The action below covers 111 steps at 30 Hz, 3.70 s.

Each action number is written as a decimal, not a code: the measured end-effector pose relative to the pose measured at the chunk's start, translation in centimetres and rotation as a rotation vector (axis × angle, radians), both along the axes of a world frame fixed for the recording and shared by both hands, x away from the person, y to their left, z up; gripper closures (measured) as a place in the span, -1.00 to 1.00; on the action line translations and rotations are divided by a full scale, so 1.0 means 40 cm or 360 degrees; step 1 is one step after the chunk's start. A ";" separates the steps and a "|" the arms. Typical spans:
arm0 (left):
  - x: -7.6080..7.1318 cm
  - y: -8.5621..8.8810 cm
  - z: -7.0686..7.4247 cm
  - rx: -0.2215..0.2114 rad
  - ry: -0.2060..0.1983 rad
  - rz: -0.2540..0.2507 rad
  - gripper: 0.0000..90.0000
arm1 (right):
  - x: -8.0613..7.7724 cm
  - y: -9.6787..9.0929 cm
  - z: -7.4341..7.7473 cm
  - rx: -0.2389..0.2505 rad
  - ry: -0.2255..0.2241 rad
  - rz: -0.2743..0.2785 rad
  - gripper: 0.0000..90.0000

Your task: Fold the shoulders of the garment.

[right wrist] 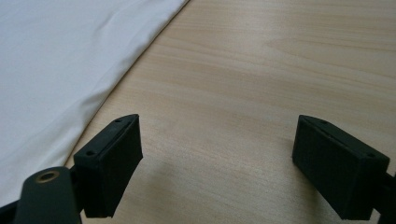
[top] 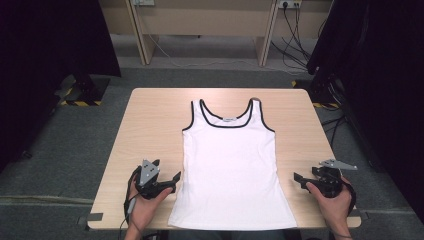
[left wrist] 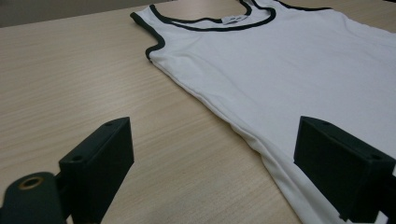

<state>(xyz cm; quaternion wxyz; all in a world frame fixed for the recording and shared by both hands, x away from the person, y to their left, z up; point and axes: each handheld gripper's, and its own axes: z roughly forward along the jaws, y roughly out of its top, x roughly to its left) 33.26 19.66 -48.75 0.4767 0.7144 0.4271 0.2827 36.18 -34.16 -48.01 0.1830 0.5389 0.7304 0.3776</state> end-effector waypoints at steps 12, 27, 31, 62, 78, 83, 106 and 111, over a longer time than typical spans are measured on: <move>-0.001 -0.001 0.000 0.0004 -0.0007 -0.0001 -0.75 | 0.000 0.000 0.000 0.0001 0.0000 0.0002 -0.64; 0.010 -0.010 0.001 -0.0039 0.0030 -0.0060 -0.75 | 0.024 0.024 0.019 -0.0062 -0.0021 0.0078 -0.60; 0.010 -0.010 0.001 -0.0044 0.0023 -0.0058 -0.75 | 0.057 0.043 0.051 -0.0071 -0.0040 0.0130 -0.60; 0.007 -0.006 0.000 -0.0075 0.0014 -0.0059 -0.75 | 0.424 0.241 0.217 -0.0244 0.0017 0.0226 -0.45; 0.008 -0.003 0.000 -0.0096 0.0016 -0.0058 -0.75 | 0.574 0.286 0.184 -0.0314 0.0177 0.0165 -0.02; 0.007 -0.003 0.000 -0.0095 0.0016 -0.0060 -0.75 | 0.618 0.295 0.162 -0.0322 0.0243 0.0116 0.12; 0.007 -0.004 0.000 -0.0090 0.0014 -0.0063 -0.75 | 0.712 0.327 0.083 -0.0312 0.0388 0.0018 0.26; 0.008 -0.004 0.000 -0.0090 0.0015 -0.0064 -0.75 | 0.719 0.336 0.081 -0.0340 0.0377 0.0011 0.21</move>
